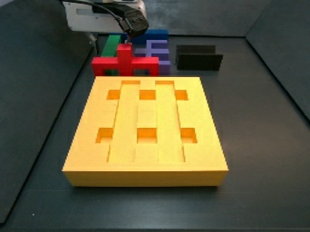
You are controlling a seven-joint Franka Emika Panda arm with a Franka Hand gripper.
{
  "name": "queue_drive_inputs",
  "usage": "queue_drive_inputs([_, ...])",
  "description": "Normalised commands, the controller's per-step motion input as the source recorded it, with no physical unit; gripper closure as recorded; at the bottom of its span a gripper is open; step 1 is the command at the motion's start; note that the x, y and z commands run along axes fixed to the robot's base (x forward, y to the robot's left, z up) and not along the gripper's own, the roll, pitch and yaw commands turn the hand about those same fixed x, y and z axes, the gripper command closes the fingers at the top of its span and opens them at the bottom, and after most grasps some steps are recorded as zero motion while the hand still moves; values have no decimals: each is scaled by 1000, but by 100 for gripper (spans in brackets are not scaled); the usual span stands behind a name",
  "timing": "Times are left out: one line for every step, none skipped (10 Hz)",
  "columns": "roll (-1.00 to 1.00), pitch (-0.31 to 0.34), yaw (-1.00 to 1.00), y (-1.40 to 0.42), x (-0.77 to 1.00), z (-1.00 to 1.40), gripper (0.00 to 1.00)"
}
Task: Pick up the green object. Move up. Move to above the board. Insert the green object.
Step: Pick up the green object.
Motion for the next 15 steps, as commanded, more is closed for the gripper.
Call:
queue_drive_inputs([-13, -27, 0, 40, -17, -37, 0])
queue_drive_inputs([-29, -27, 0, 17, -66, -86, 0])
queue_drive_inputs([-46, -21, 0, 26, -26, -60, 0])
queue_drive_inputs([-43, -37, 0, 9, -37, -26, 0])
queue_drive_inputs([-59, -17, 0, 26, -11, -160, 0])
queue_drive_inputs([-69, -26, 0, 29, -29, -166, 0])
queue_drive_inputs([-76, -14, 0, 6, 0, -223, 0])
queue_drive_inputs([-56, 0, 0, 17, 0, -29, 0])
queue_drive_inputs([0, 0, 0, 0, 0, 0, 0])
queue_drive_inputs([0, 0, 0, 0, 0, 0, 100])
queue_drive_inputs([0, 0, 0, 0, 0, 0, 100])
queue_drive_inputs([0, 0, 0, 0, 0, 0, 100])
queue_drive_inputs([0, 0, 0, 0, 0, 0, 100])
queue_drive_inputs([0, 0, 0, 0, 0, 0, 100])
queue_drive_inputs([0, 0, 0, 0, 0, 0, 100])
